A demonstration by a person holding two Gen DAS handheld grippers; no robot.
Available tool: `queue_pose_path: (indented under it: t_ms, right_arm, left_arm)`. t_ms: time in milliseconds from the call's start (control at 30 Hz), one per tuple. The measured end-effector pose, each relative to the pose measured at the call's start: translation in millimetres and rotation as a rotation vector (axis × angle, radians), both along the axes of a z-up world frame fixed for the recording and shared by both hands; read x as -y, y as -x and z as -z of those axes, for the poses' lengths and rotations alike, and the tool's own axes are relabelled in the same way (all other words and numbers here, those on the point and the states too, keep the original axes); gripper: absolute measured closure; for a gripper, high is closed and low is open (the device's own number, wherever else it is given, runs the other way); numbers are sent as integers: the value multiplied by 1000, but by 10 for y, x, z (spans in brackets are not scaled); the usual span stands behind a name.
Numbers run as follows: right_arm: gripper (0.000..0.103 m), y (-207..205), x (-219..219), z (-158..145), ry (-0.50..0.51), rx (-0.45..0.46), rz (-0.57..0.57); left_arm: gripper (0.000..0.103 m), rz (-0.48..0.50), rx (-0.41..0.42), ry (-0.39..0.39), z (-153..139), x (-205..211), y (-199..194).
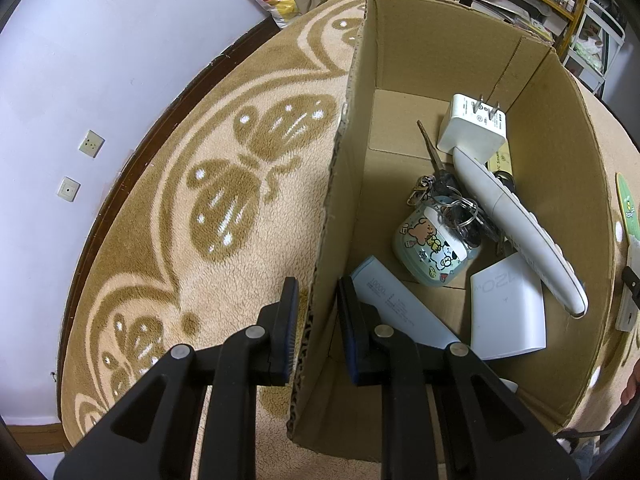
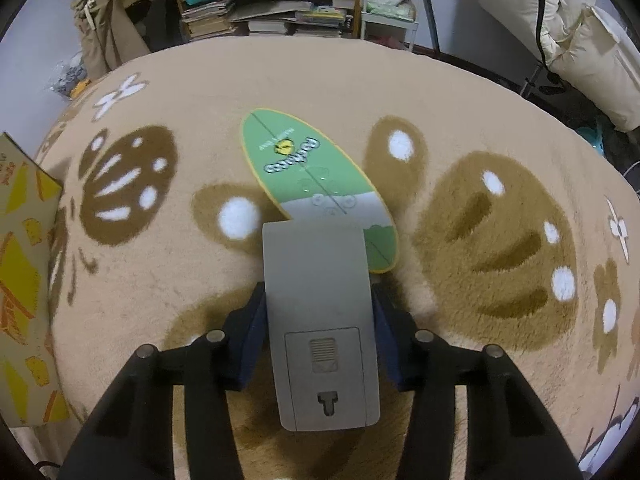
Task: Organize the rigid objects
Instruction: 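Grasp the white cordless phone handset with the right tool, then carry the handset with the right tool over the box and lower it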
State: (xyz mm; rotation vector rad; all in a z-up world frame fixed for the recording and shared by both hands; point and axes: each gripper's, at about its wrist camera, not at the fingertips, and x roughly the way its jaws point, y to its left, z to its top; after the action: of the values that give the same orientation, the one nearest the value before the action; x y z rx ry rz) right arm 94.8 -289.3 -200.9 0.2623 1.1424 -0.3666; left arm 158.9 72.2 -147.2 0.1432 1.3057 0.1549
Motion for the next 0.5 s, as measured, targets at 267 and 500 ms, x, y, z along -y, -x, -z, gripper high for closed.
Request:
queue_pose_path:
  t_ms: [267, 500]
  right_arm:
    - [51, -52, -285, -286, -26, 75, -84]
    - [52, -101, -711, -705, -29, 169, -222]
  left_arm:
    - [84, 0, 0, -1, -3, 2, 0]
    - [83, 1, 0, -1, -7, 2, 2]
